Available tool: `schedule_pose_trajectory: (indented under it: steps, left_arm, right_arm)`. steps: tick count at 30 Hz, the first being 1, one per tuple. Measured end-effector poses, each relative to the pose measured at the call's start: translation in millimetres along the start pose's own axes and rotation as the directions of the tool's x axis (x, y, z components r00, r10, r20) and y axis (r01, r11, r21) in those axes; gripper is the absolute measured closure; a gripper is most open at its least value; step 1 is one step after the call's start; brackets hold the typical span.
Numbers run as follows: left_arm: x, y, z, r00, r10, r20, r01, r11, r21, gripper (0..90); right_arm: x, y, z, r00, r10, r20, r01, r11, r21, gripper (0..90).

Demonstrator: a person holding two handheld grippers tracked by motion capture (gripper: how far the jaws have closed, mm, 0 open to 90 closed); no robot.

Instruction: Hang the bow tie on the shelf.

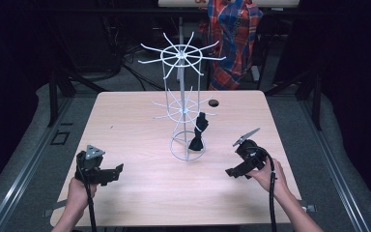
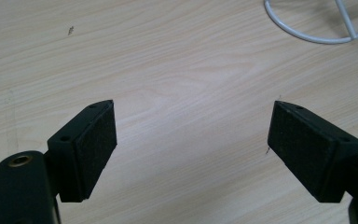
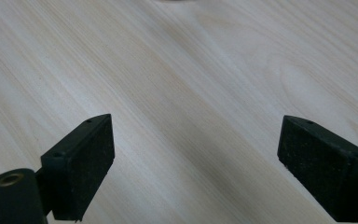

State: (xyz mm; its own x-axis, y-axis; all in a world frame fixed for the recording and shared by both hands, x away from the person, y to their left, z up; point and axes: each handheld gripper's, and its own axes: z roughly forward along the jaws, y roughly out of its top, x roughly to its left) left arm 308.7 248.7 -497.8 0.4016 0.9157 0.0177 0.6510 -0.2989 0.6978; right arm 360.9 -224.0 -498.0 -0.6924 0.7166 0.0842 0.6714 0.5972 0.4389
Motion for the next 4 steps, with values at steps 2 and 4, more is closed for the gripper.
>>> schedule_pose_trajectory:
  steps: [2,4]
  left_arm:
    - [0.1,-0.1,-0.2,1.0000,0.000,0.001,0.000,1.0000,-0.001,15.8]
    - [0.9,-0.2,0.0,1.0000,-0.001,-0.004,0.001,1.0000,0.000,15.8]
  right_arm:
    - [0.4,1.3,2.5,0.9999,-0.007,0.008,0.007,1.000,0.004,10.2]
    - [-0.7,2.6,3.7,0.9998,-0.015,0.014,0.015,1.000,0.010,10.4]
